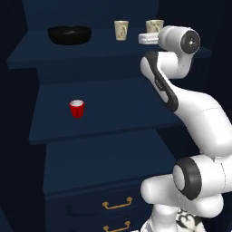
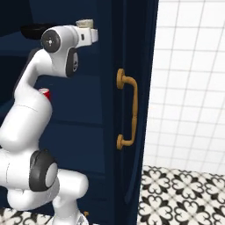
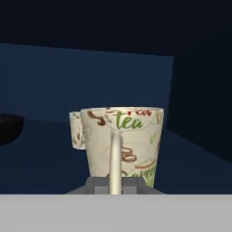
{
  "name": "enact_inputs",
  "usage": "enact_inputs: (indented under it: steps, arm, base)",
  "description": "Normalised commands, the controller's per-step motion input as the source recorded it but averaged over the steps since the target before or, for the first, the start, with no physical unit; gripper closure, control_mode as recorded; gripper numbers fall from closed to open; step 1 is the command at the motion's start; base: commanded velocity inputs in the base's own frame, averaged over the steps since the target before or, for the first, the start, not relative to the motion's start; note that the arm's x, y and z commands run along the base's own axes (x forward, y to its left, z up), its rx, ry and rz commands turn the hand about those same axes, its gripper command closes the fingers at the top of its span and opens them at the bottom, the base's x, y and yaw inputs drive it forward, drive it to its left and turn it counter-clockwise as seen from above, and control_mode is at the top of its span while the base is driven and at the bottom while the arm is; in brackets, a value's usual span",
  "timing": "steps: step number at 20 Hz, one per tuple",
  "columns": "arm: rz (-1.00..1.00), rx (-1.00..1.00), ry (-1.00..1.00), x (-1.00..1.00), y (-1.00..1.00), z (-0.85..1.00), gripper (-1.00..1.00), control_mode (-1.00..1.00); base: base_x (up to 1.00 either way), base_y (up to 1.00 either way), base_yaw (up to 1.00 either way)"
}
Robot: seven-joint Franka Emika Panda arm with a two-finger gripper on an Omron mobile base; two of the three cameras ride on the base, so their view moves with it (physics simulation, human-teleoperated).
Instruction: Gather all objects into one cabinet and sort the glasses and bowls to opposite sides.
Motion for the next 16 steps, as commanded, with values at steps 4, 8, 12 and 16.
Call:
enact_inputs:
  steps: [4,8,12,16]
  arm:
    - [0.00,0.05,0.15,1.00,-0.11,-0.03,1.00,-1.00]
    - [0.00,0.00,0.18,1.00,0.00,-0.16,1.00,-1.00]
    - [0.03,0.00,0.04,1.00,-0.03,-0.10,1.00,-1.00]
    - [0.07,0.00,0.00,1.00,-0.06,-0.22,1.00,-1.00]
  base:
    - [0.00,0.00,0.00]
    - [0.00,0.00,0.00]
    - [0.00,0.00,0.00]
    - [0.00,0.00,0.00]
